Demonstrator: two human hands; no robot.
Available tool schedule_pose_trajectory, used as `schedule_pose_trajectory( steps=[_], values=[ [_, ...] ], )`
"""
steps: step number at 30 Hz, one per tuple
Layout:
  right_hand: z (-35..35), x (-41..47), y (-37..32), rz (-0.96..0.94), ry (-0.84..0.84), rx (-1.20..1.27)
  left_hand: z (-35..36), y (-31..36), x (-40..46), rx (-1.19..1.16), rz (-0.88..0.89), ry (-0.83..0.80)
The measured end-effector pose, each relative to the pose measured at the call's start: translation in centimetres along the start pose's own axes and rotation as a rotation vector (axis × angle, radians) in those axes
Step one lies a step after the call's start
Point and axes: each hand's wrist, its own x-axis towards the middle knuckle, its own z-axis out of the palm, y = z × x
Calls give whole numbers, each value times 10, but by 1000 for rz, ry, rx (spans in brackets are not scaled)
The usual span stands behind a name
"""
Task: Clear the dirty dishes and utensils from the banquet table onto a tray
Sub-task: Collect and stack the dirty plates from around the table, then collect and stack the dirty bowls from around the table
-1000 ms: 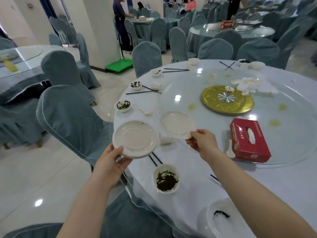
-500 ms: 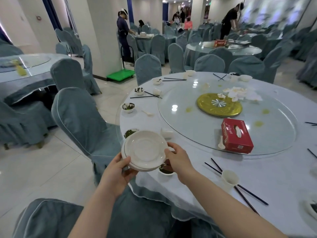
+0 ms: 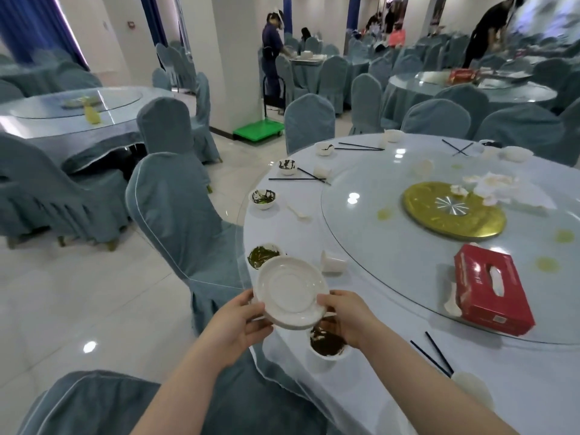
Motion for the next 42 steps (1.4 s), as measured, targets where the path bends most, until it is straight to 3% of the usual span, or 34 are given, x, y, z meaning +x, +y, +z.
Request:
schedule_pose_trajectory(
  steps=[4,13,19,25,32,42],
  values=[
    [-32,49,-18,29,75,102,9,9,42,57,-9,77],
    [-123,153,-57,36,448,454,12,10,120,43,-128,227],
    [-148,189,-73,18,574,552,18,1,158,358,-157,276],
    [-151,209,-81,-42,547,670,21,-4,182,377,-237,350],
    [-162,185,-52,77,465,513,11,-7,210,162,-270,436],
    [-170,145,-23,95,369,359,-7,-11,247,74,-213,570]
  ],
)
